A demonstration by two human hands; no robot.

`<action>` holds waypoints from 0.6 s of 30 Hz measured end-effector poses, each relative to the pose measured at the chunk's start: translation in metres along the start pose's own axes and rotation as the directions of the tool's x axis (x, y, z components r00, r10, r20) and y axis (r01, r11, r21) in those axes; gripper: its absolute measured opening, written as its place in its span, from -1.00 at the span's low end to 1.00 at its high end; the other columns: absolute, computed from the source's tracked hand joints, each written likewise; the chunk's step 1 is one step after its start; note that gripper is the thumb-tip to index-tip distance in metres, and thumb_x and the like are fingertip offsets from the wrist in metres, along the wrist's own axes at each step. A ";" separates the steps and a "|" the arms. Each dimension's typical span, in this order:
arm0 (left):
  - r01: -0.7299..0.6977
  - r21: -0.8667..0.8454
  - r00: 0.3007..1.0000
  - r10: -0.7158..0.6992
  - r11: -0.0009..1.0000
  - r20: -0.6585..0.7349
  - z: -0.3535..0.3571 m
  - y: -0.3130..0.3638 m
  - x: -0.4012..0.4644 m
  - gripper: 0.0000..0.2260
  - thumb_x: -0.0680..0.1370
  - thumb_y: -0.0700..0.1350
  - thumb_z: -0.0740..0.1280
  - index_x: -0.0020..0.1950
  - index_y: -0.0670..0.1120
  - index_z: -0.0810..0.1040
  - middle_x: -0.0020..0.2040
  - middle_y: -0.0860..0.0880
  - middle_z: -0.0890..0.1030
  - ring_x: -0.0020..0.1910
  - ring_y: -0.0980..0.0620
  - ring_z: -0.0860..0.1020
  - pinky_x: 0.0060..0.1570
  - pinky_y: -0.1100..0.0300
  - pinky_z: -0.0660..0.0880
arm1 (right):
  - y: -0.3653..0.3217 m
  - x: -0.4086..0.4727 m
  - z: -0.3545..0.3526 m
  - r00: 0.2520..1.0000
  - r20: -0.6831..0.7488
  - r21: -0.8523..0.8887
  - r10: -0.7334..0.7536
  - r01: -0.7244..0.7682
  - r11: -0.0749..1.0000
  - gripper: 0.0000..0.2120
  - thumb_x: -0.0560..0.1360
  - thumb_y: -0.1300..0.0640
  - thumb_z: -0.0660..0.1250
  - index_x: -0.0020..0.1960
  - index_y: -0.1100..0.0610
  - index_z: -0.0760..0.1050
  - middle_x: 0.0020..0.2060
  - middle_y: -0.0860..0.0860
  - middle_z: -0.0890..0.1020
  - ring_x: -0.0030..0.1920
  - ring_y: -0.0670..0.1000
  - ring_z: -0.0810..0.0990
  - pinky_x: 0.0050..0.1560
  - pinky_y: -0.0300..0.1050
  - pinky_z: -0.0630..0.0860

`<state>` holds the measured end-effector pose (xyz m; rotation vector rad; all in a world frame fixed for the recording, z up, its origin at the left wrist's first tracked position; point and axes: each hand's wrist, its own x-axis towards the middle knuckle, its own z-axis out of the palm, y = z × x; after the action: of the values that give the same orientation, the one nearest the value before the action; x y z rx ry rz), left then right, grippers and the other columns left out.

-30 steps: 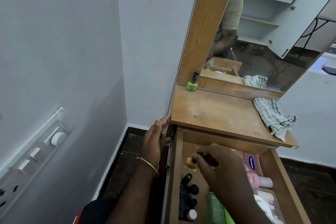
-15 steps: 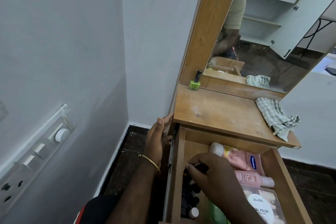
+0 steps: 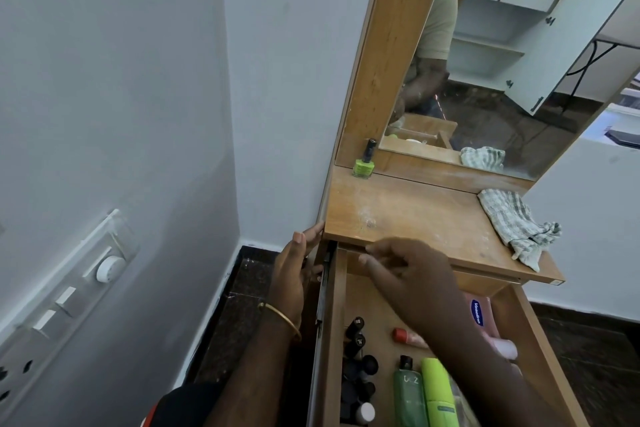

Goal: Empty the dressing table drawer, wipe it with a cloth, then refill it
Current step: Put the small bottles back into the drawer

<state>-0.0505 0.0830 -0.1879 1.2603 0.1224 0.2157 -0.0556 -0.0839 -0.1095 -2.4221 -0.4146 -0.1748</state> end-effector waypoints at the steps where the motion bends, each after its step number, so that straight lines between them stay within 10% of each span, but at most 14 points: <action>1: -0.002 -0.001 1.000 0.002 1.000 -0.004 0.000 0.000 0.000 -0.44 0.54 0.25 0.00 0.38 0.01 0.49 0.25 0.17 0.60 0.24 0.22 0.53 0.12 0.06 0.50 | -0.002 0.013 -0.004 0.999 -0.035 -0.005 -0.008 0.008 1.000 -0.90 0.49 -0.02 0.40 0.00 -0.10 0.57 -0.14 -0.16 0.62 -0.15 -0.20 0.59 -0.14 -0.17 0.60; 12: 0.023 -0.014 0.999 -0.024 1.000 -0.033 0.001 -0.004 0.004 -0.45 0.51 0.32 0.06 0.31 0.07 0.55 0.27 0.12 0.60 0.31 0.12 0.50 0.25 -0.19 0.45 | -0.008 0.140 0.005 0.965 -0.260 -0.264 -0.047 -0.024 0.964 -0.41 0.46 -0.03 0.40 0.45 -0.05 0.31 0.31 -0.01 0.49 0.16 0.02 0.55 -0.06 -0.10 0.56; 18: 0.037 -0.038 0.999 -0.039 0.999 -0.032 0.000 -0.006 0.005 -0.42 0.49 0.36 0.06 0.29 0.07 0.58 0.27 0.10 0.60 0.30 0.06 0.51 0.24 -0.22 0.45 | -0.007 0.153 0.013 0.960 -0.272 -0.320 -0.071 -0.020 0.947 -0.67 0.49 -0.03 0.38 0.23 0.00 0.54 0.12 -0.01 0.57 0.01 0.01 0.59 -0.12 -0.08 0.60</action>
<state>-0.0449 0.0829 -0.1932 1.2169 0.1693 0.2049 0.0866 -0.0325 -0.0798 -2.6551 -0.3058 -0.6343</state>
